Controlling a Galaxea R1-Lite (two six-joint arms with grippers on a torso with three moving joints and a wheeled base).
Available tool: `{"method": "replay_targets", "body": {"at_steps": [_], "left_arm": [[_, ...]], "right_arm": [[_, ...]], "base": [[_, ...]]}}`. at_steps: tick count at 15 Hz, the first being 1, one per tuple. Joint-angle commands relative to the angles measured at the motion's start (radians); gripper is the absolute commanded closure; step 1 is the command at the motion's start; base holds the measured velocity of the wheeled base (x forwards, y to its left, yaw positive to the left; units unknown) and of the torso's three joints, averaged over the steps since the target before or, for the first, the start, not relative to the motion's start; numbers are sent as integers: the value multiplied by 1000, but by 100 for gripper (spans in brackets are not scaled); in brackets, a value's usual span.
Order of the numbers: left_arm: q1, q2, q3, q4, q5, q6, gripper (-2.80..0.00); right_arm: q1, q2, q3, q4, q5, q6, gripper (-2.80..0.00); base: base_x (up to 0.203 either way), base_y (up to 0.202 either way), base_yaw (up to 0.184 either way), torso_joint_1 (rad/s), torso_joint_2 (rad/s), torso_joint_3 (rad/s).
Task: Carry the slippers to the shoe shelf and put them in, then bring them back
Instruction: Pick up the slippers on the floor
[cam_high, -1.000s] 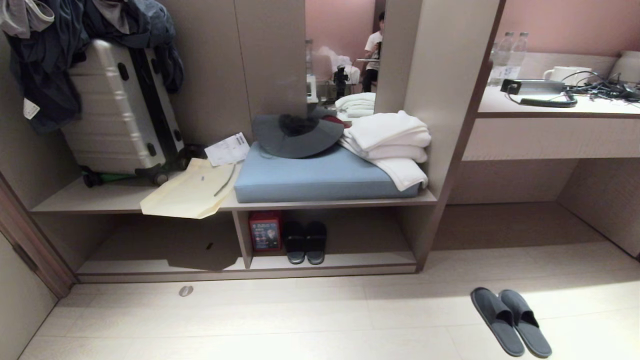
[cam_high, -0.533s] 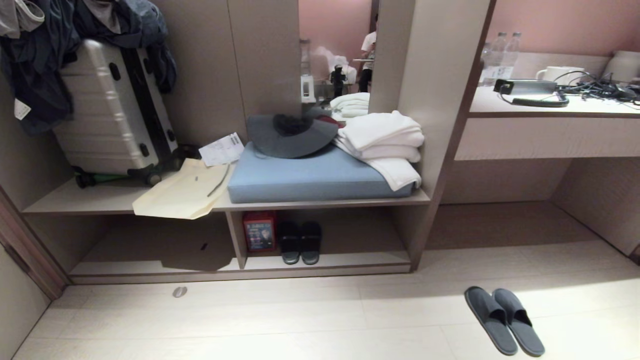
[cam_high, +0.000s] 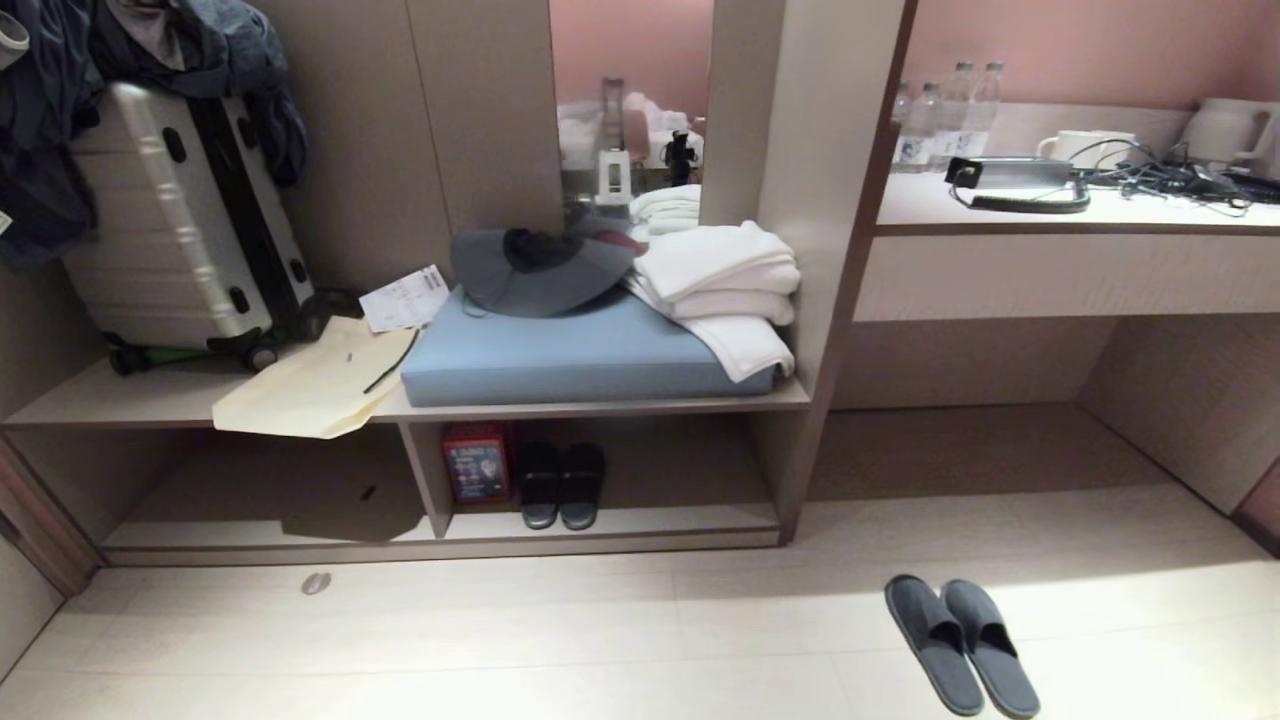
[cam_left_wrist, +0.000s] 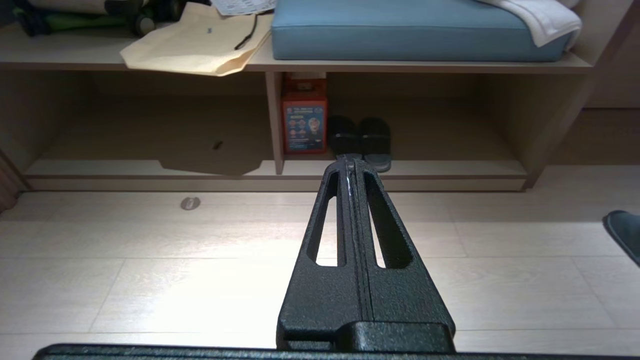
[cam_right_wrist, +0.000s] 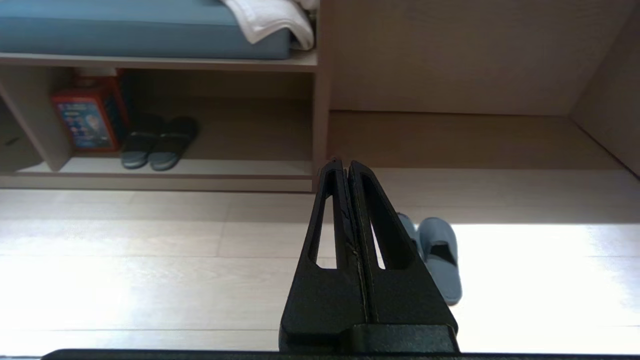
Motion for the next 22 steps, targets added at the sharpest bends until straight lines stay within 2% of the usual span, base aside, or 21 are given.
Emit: {"method": "replay_targets", "body": {"at_steps": [1,22], "left_arm": [[0,1,0,0,0,0,0],[0,-1,0,0,-3,-2,0]], "right_arm": [[0,0,0,0,0,-1,0],[0,0,0,0,0,-1,0]], "base": [[0,-198,0,-1,13,1],[0,-189,2,2,2,3]]}}
